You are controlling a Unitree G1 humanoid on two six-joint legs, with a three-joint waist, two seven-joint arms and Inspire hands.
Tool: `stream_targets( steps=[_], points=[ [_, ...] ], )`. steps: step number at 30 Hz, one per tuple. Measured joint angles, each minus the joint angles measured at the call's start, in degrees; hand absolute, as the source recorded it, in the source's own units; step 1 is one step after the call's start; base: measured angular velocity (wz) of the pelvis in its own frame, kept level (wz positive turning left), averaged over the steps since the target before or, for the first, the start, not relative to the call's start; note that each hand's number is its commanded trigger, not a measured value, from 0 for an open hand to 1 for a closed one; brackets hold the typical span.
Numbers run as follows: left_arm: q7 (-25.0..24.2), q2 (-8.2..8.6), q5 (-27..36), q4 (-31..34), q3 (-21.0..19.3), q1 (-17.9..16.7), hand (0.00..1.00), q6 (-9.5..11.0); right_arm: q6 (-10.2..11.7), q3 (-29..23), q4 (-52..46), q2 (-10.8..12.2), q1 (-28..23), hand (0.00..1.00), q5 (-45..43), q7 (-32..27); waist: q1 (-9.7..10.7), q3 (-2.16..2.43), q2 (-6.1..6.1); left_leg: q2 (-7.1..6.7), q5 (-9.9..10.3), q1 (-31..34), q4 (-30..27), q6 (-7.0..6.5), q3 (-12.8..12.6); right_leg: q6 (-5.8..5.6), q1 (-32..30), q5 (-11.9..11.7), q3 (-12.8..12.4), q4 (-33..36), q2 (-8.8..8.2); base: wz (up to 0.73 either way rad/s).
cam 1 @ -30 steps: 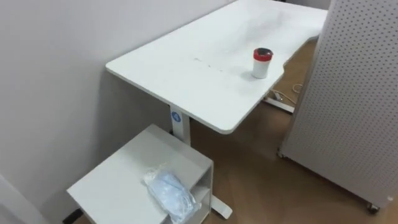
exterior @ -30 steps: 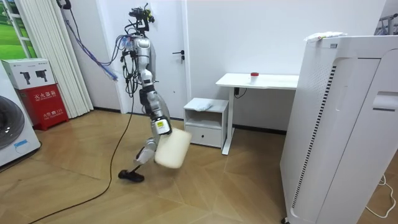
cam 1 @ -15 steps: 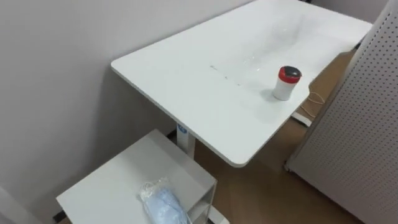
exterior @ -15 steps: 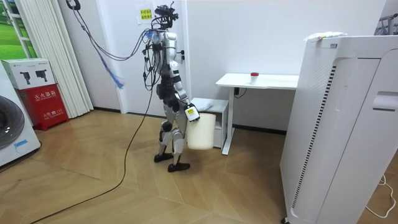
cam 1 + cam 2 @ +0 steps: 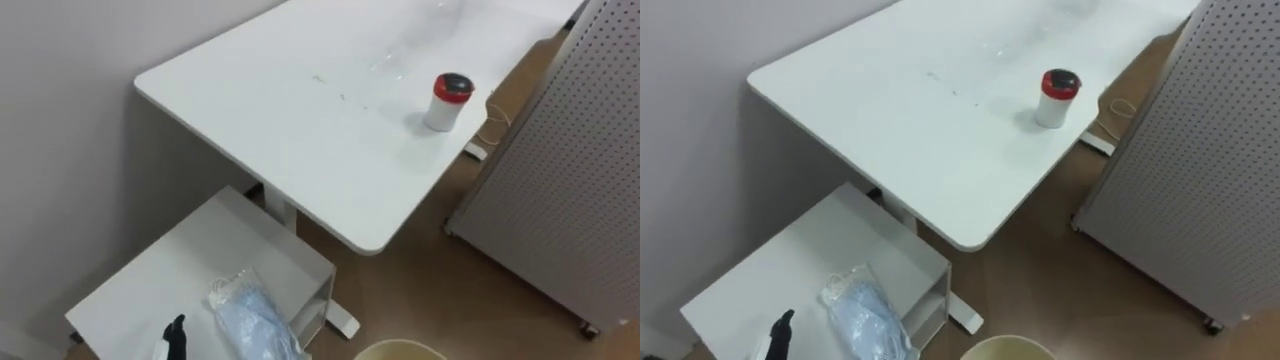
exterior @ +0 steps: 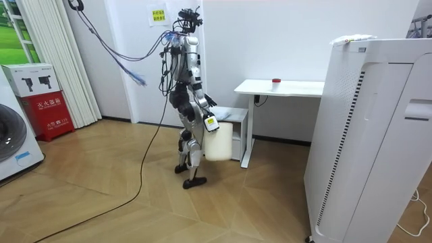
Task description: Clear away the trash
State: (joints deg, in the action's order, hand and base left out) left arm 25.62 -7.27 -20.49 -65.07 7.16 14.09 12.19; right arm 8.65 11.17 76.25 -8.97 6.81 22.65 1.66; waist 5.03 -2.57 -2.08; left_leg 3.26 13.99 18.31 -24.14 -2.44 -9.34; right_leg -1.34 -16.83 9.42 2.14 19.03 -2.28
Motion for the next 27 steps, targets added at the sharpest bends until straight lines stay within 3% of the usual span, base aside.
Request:
stream_targets(
  steps=[2,5,9,11,20,27],
  points=[
    [1.3,-0.09,-0.2,-1.9,1.0,0.0,0.0,0.0,0.0,0.1,-0.1,-0.1,0.8,1.0,0.0,1.0,-0.3,-0.07,0.14,-0.05,0.0,1.0,-1.4,-0.02,-1.4,0.03,-0.8,-0.1,1.4,-0.2,-0.18,-0.34],
    [1.7,-0.08,-0.2,-1.9,1.4,0.7,0.0,0.0,-0.7,1.1,-0.4,0.0,1.3,1.0,0.6,1.0,0.0,-0.38,1.19,0.0,0.1,1.7,-1.3,-0.04,-1.4,0.16,-2.0,-0.3,1.9,1.0,-0.27,-0.14],
    [2.8,-0.07,-0.2,-1.9,2.4,2.0,0.0,0.0,-0.7,1.4,-0.6,-0.1,1.8,1.0,2.1,1.0,0.4,-0.47,1.55,0.01,0.1,2.2,-1.4,-0.07,-1.5,0.55,-4.1,-0.1,2.1,3.8,-0.55,-0.08],
    [3.2,-0.1,-0.2,-1.9,3.8,2.1,0.0,0.0,-0.8,1.4,-0.6,-0.3,2.3,1.0,2.3,1.0,1.1,-0.77,2.02,-0.02,0.1,2.3,-1.4,-0.06,-1.5,0.89,-4.6,0.0,2.9,4.8,-0.62,-0.06],
    [5.2,-0.04,-0.6,-2.4,8.4,1.8,0.0,0.8,0.3,3.4,-0.5,-0.4,2.4,1.0,3.1,0.2,1.1,-0.74,2.21,-0.02,-0.3,2.4,-1.4,0.07,-2.0,1.3,-5.3,-0.2,3.1,4.6,-0.69,-0.05],
    [6.4,-0.49,-5.1,-3.1,8.8,1.9,0.0,1.1,0.7,4.5,-0.5,-0.4,2.8,1.0,3.8,0.4,1.1,-0.69,2.13,-0.06,-0.3,3.5,-1.5,0.08,-1.5,1.3,-6.2,-0.2,3.3,4.8,-0.63,0.02]
  ],
)
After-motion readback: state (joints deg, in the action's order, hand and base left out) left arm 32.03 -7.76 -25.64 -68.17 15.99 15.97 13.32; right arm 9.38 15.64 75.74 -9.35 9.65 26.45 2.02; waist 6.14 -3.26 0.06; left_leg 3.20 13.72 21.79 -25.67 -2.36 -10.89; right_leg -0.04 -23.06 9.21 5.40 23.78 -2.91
